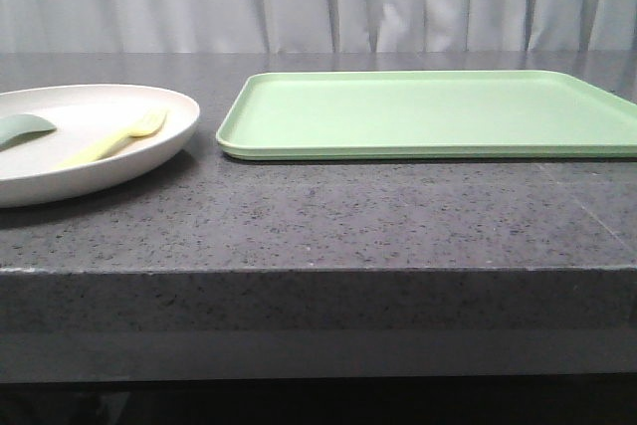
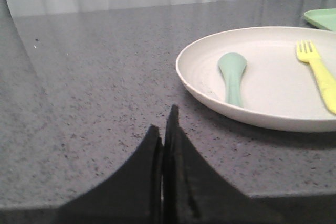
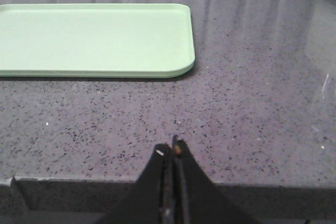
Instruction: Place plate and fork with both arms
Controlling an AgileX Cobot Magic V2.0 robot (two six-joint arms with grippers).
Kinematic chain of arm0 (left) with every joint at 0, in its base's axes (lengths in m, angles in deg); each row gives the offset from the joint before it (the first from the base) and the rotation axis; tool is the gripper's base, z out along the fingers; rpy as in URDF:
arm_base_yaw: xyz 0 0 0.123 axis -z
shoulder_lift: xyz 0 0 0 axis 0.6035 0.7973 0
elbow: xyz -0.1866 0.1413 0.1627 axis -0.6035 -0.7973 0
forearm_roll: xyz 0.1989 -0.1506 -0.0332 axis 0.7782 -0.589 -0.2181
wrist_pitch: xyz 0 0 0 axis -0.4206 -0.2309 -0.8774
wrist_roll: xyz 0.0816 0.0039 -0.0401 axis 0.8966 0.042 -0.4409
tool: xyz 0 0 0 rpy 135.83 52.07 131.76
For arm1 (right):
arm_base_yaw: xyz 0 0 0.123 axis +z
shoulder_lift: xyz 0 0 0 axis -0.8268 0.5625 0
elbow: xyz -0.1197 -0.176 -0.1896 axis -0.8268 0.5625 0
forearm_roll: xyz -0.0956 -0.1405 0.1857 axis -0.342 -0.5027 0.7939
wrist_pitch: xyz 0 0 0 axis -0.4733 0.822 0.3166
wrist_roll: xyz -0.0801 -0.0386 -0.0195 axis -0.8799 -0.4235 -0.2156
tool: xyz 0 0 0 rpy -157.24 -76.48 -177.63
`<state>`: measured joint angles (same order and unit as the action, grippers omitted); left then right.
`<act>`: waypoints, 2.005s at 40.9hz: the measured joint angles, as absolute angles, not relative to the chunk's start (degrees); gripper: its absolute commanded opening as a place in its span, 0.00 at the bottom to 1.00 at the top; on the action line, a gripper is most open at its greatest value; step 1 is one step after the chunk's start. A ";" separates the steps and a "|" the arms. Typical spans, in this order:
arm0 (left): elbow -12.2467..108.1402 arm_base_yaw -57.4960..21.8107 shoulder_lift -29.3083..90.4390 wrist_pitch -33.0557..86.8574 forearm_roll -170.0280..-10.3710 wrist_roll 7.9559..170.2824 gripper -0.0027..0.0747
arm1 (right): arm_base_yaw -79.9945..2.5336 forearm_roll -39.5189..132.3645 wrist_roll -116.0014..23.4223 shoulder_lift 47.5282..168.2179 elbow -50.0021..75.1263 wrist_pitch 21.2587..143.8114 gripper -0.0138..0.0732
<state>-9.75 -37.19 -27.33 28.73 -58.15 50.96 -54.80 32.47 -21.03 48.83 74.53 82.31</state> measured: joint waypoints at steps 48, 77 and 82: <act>12.80 -37.19 -11.43 35.32 -67.71 49.93 0.01 | -54.80 32.47 -21.03 62.26 47.32 89.45 0.08; 20.47 -37.19 6.50 31.73 -66.99 49.93 0.89 | -54.80 32.47 -21.03 76.83 42.78 92.46 0.82; 20.47 -37.19 6.63 31.73 -67.21 49.93 0.84 | -54.80 32.47 -21.03 76.83 42.78 92.35 0.81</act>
<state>20.47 -37.19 6.63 31.73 -67.21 49.93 -54.80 32.47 -21.03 76.83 42.78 92.35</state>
